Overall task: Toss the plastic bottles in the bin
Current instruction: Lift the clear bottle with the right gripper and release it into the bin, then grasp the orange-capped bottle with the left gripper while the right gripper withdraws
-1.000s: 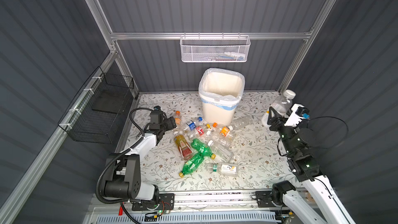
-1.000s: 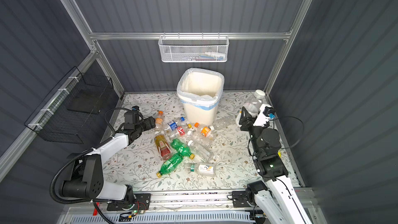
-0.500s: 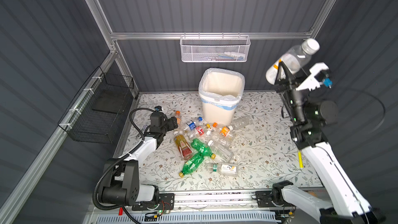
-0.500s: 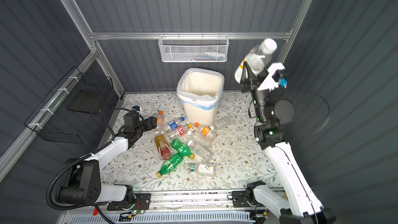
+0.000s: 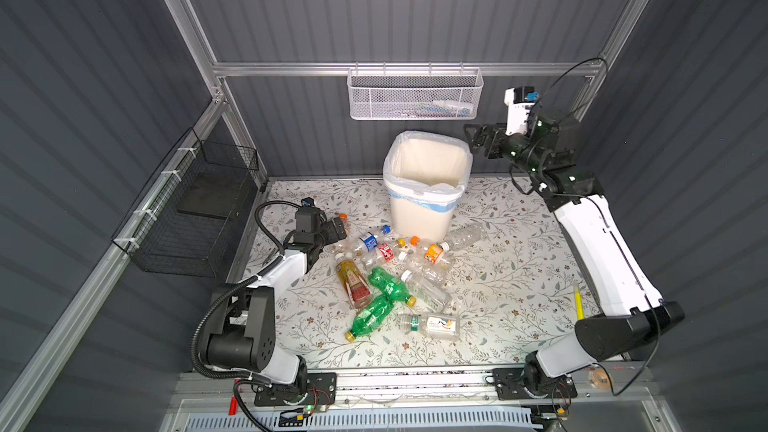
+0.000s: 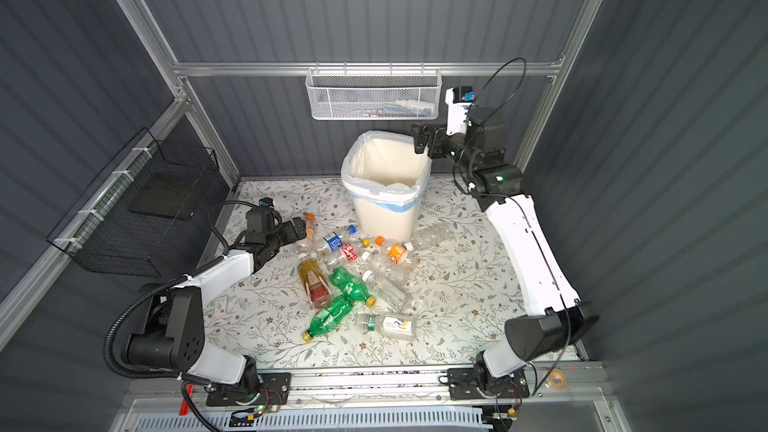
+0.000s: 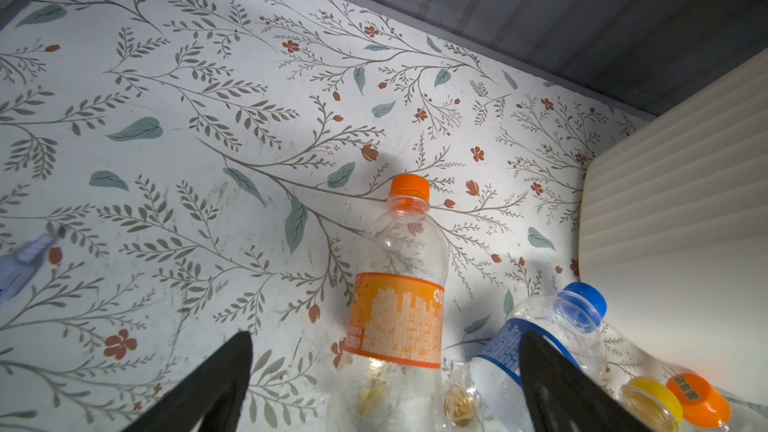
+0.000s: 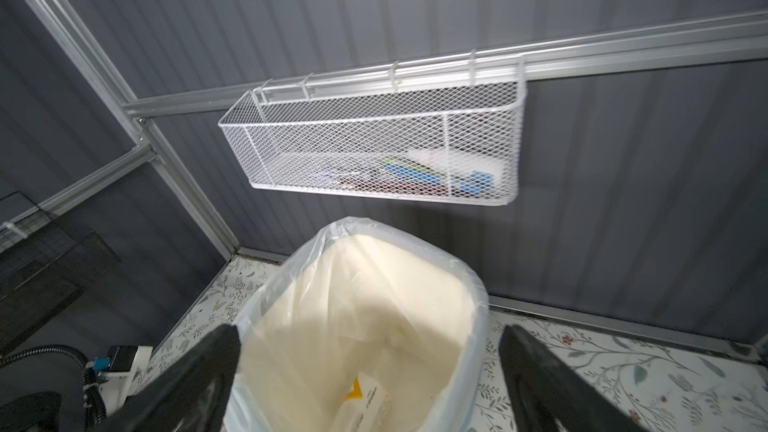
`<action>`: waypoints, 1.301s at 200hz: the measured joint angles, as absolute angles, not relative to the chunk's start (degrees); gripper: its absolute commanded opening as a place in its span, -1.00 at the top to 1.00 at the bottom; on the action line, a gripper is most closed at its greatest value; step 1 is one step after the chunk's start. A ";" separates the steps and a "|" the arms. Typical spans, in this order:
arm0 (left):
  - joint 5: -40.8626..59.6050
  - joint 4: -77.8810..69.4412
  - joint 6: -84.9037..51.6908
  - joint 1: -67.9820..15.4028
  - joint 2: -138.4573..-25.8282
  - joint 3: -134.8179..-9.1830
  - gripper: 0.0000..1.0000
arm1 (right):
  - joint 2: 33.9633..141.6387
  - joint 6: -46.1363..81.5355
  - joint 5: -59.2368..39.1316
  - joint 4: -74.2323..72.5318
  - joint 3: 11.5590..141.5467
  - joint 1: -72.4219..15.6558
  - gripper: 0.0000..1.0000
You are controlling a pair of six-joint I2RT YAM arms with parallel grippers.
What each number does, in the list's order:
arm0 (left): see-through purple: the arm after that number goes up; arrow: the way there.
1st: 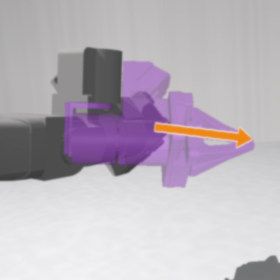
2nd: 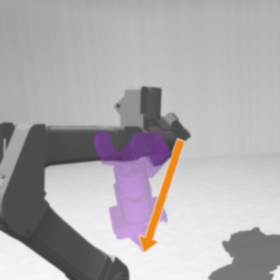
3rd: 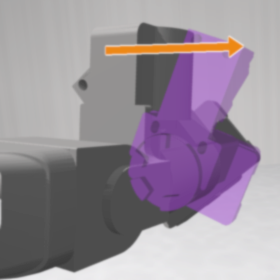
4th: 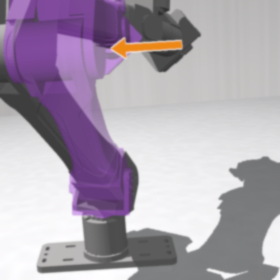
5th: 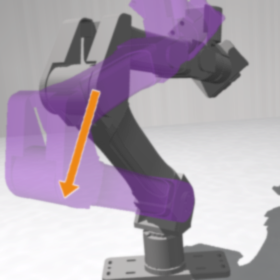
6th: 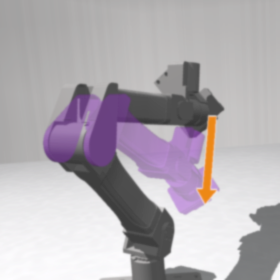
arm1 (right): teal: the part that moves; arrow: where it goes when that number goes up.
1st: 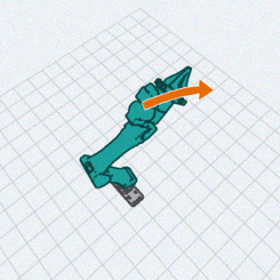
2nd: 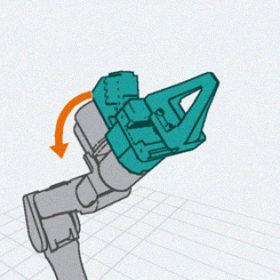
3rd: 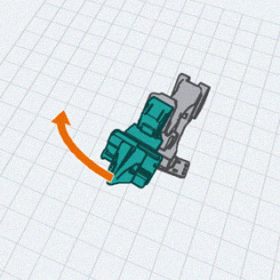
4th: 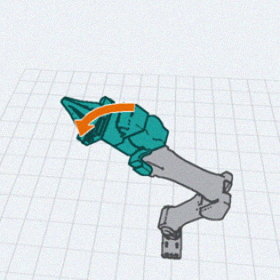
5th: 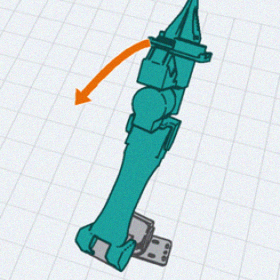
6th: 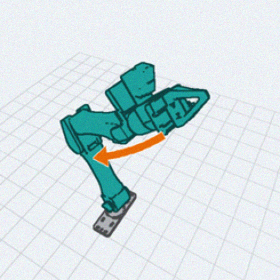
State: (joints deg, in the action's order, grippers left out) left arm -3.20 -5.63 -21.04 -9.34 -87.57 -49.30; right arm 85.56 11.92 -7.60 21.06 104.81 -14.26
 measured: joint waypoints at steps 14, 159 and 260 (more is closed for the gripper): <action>-3.14 -5.61 -21.04 -9.34 -88.99 -49.56 -0.99 | 80.71 13.45 -6.59 20.51 100.20 -12.12 -0.98; -0.82 0.47 -16.56 -10.09 -103.81 -60.18 -0.83 | 59.66 32.45 -5.69 20.40 51.99 5.65 -0.95; 1.58 1.19 -15.68 -10.09 -103.15 -60.60 -0.02 | 62.65 34.04 -6.52 17.10 50.19 5.69 -0.89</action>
